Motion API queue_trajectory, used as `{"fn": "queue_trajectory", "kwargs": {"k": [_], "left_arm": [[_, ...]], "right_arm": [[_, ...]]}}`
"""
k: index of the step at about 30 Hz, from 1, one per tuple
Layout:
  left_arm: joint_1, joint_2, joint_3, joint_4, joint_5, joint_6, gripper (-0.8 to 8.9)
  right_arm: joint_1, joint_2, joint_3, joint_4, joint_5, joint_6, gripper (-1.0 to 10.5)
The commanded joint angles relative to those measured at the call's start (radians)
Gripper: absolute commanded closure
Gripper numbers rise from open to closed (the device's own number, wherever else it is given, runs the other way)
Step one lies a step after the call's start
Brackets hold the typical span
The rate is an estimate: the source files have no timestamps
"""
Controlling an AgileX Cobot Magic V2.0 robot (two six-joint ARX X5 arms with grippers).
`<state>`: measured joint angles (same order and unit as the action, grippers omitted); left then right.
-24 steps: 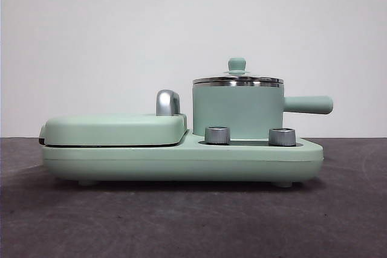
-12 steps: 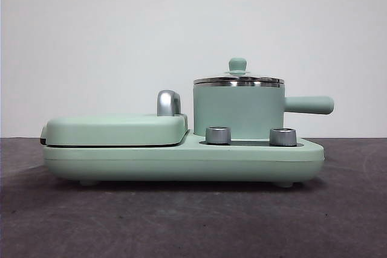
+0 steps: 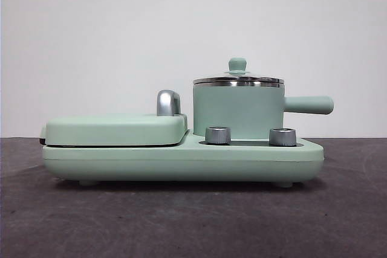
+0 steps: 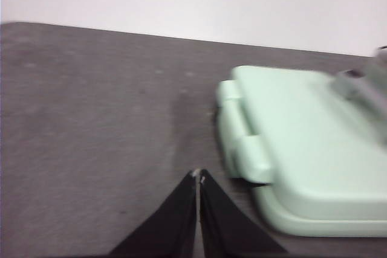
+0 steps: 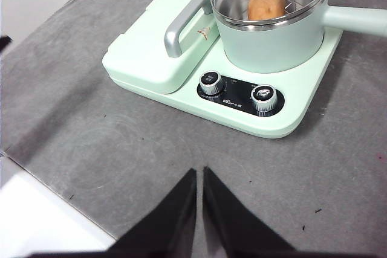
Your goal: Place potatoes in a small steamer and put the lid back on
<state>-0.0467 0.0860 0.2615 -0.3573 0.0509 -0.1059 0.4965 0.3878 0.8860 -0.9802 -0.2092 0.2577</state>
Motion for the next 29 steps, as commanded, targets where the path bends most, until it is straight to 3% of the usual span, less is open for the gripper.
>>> {"fn": "queue_trajectory", "kwargs": {"k": [1,9,13,29], "left_arm": [[0.023,-0.061,-0.095,0.053,0.001,0.052,8.08],[0.034,-0.083,-0.225,0.103,0.001,0.071,8.08],[0.034,-0.083,-0.237,0.173,0.001,0.068,8.08],[0.034,-0.083,-0.237,0.171,0.001,0.068,8.08]], "right_arm": [[0.005,0.002,0.005,0.008,0.000,-0.007,9.3],[0.005,0.002,0.005,0.010,0.000,-0.007,9.3],[0.005,0.002,0.005,0.010,0.000,-0.007,9.3],[0.005,0.002,0.005,0.009,0.000,-0.007,9.3]]}}
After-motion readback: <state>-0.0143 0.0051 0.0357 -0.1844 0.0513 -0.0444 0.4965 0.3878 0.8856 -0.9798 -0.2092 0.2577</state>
